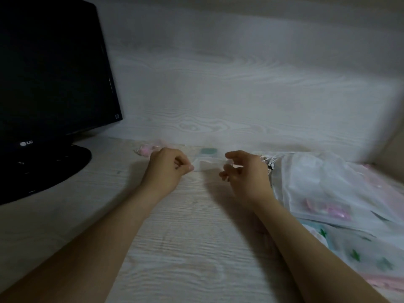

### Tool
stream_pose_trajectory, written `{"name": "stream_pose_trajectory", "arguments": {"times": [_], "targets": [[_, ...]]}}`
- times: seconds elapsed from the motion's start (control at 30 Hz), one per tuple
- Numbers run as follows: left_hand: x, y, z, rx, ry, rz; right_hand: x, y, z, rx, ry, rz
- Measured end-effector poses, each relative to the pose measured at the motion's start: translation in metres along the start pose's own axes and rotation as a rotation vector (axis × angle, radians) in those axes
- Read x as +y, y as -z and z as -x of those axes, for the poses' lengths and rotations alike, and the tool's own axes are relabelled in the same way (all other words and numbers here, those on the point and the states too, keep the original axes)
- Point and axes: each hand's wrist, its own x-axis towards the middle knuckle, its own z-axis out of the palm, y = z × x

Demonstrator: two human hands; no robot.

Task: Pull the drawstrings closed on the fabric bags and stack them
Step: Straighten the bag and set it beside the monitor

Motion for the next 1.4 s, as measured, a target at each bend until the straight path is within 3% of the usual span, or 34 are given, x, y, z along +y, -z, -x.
{"name": "stream_pose_trajectory", "arguments": {"times": [0.1, 0.2, 0.33, 0.5, 0.63, 0.7, 0.87, 1.0, 1.2, 1.3, 1.4], "targets": [[-0.006, -0.002, -0.001, 0.004, -0.011, -0.036, 0.001, 0.002, -0.001, -0.018, 0.001, 0.067], [-0.01, 0.0, -0.002, -0.014, 0.015, -0.217, 0.003, 0.004, 0.0, -0.005, 0.02, 0.133], [-0.016, 0.002, -0.002, -0.144, 0.05, -0.432, 0.005, 0.009, -0.001, 0.027, 0.06, 0.236], [-0.003, -0.003, -0.003, -0.048, 0.102, -0.338, 0.008, 0.009, -0.002, 0.011, 0.038, 0.246], [0.003, 0.004, -0.008, 0.078, 0.274, -0.159, 0.0, 0.01, -0.004, 0.027, -0.133, 0.175], [0.006, 0.008, -0.008, 0.125, 0.361, -0.054, -0.007, 0.013, -0.004, 0.036, -0.288, 0.013], [0.0, 0.005, -0.014, 0.198, 0.468, 0.354, -0.019, 0.018, -0.006, 0.063, -0.689, -0.765], [0.0, 0.003, -0.021, 0.29, 0.603, 0.74, -0.021, 0.016, -0.006, 0.118, -0.721, -1.085], [0.007, 0.007, -0.022, 0.382, 0.72, 1.122, -0.027, 0.013, -0.005, 0.228, -0.642, -1.412], [0.008, 0.007, -0.021, 0.335, 0.721, 1.259, -0.03, 0.013, -0.004, 0.269, -0.636, -1.447], [0.007, 0.006, -0.025, 0.329, 0.748, 1.183, -0.026, 0.01, -0.005, 0.265, -0.615, -1.361]]}}
